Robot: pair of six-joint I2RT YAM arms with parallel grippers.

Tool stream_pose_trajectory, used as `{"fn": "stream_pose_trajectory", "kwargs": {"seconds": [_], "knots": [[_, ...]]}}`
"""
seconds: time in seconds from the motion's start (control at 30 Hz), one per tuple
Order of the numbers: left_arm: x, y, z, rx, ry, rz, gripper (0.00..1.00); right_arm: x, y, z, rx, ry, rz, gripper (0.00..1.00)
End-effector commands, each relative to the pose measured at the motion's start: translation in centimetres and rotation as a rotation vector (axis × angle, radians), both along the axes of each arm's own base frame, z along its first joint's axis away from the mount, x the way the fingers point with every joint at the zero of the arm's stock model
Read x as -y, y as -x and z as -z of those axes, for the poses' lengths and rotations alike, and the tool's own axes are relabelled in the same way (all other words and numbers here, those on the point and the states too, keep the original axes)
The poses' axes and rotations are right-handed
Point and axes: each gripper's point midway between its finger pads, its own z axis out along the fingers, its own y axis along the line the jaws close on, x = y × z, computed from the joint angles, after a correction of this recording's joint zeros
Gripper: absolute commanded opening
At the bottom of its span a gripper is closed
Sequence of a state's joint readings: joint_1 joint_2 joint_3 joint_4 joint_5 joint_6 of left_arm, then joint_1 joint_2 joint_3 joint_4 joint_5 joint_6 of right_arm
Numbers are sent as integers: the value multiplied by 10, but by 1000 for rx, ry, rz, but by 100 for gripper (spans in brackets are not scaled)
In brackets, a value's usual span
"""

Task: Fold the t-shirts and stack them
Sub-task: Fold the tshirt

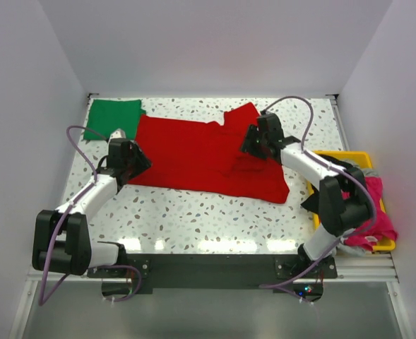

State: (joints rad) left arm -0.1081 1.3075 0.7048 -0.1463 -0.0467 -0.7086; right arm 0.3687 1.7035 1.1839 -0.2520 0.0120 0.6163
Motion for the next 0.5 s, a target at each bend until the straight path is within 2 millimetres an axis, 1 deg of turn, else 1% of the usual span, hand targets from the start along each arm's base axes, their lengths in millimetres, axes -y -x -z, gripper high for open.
{"fn": "stream_pose_trajectory", "kwargs": {"seconds": [0.0,0.03,0.1,0.13,0.17,0.23,0.33,0.43,0.47], "knots": [[3,-8,-23,70,-11,33,59,40,37,7,2,154,34,52],[4,-8,-24,73,-9,37,59,48,42,10,2,188,41,51],[5,-9,-25,78,-1,42,59,55,52,11,2,216,38,50],[6,-9,-26,81,2,43,59,61,59,19,-14,239,33,47],[7,-9,-26,82,4,45,59,63,62,22,-17,247,30,45],[7,-9,-26,84,9,46,59,65,68,30,-28,260,17,45],[8,-10,-24,87,18,46,59,64,68,35,-26,261,11,46],[9,-9,-22,84,23,48,59,63,61,38,-13,276,12,46],[10,-9,-21,82,23,49,59,63,61,47,-33,288,9,45]]}}
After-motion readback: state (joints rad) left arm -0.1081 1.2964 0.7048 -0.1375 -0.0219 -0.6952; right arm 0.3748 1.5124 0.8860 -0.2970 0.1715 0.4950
